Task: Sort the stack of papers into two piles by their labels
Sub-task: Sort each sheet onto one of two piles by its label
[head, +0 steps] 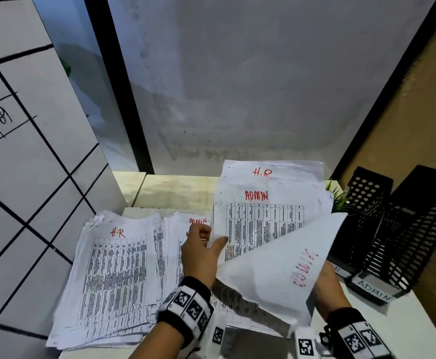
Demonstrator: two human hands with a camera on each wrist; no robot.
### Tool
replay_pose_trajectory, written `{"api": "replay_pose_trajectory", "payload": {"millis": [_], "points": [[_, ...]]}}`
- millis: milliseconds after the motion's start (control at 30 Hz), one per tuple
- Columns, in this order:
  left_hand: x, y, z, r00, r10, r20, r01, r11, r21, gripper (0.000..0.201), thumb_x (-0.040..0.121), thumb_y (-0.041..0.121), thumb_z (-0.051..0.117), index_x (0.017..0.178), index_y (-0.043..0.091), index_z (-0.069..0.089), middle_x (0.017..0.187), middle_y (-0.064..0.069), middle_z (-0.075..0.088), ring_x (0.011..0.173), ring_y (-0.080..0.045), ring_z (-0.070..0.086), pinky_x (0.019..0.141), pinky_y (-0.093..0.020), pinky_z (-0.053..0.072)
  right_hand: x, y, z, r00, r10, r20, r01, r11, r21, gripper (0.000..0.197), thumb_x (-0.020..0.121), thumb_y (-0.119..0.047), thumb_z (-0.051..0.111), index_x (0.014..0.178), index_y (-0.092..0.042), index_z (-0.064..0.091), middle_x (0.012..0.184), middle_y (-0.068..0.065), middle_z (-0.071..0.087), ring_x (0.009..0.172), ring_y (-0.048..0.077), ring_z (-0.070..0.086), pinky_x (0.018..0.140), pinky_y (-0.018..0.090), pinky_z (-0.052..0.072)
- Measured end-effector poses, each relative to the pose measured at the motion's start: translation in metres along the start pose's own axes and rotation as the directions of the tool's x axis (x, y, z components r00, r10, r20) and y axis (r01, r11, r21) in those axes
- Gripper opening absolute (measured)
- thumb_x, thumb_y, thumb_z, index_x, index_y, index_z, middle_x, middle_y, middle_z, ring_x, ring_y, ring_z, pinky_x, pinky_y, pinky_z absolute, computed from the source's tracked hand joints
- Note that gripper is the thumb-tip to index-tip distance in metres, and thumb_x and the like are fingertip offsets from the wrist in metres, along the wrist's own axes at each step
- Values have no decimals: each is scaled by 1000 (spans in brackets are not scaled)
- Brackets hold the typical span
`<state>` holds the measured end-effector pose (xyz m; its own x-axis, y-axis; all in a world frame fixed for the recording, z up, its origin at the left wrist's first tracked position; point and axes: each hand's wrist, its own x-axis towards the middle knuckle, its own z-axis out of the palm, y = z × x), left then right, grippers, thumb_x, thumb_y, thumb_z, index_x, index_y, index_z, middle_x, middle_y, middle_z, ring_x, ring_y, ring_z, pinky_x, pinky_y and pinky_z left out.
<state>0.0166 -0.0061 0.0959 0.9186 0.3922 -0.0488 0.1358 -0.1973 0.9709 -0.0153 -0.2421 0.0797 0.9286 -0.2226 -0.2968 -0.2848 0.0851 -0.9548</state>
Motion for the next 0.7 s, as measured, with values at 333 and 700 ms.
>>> {"api": "replay_pose_trajectory", "payload": {"millis": [333, 700], "points": [[-5, -1, -5, 964, 266, -18, -265, 964, 17, 18, 84, 9, 71, 88, 27, 75, 77, 12, 72, 71, -5, 67, 69, -36, 60, -3, -4, 4, 998, 68, 18, -69, 996, 56, 30, 66, 12, 74, 93, 13, 62, 77, 22, 72, 61, 24, 70, 68, 35, 53], [-22, 0, -13, 851, 525, 12, -525, 851, 26, 16, 81, 2, 71, 93, 12, 73, 131, 4, 59, 112, 10, 56, 87, -20, 54, -6, -6, 3, 998, 68, -1, -68, 991, 120, 82, 30, -30, 97, 93, 10, 63, 76, 19, 70, 71, 33, 67, 75, 40, 54]]}}
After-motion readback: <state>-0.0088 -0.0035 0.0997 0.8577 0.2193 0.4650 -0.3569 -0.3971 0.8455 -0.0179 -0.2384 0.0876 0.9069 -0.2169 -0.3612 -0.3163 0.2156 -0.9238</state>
